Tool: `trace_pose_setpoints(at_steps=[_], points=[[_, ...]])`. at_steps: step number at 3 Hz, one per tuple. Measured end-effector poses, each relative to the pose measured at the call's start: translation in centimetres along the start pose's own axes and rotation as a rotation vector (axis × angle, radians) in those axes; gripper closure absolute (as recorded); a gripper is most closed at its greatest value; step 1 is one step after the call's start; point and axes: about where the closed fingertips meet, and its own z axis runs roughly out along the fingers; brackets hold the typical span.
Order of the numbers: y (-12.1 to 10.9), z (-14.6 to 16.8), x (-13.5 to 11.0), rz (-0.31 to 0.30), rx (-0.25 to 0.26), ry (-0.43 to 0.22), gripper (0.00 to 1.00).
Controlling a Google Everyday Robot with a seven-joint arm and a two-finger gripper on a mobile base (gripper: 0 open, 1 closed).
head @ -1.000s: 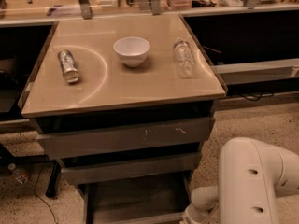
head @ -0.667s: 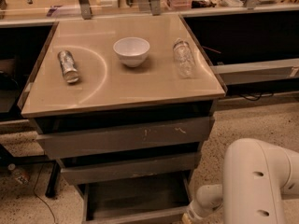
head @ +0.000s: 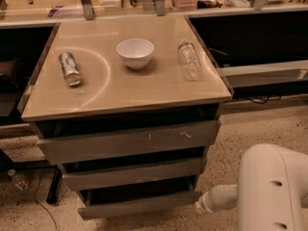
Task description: Close bottom drawer
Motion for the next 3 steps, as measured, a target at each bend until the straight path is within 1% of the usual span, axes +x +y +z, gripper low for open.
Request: trace_pose_setpoints(at_steps=[1,2,3], points=[[0.0,0.0,0.0,0.000,0.000,0.000,1.00],[-0.1,1.1,-1.1,0.055,-0.027,-0.052,1.00],[0.2,2.9,-4.1,0.094,-0.080,-0.126,1.00]])
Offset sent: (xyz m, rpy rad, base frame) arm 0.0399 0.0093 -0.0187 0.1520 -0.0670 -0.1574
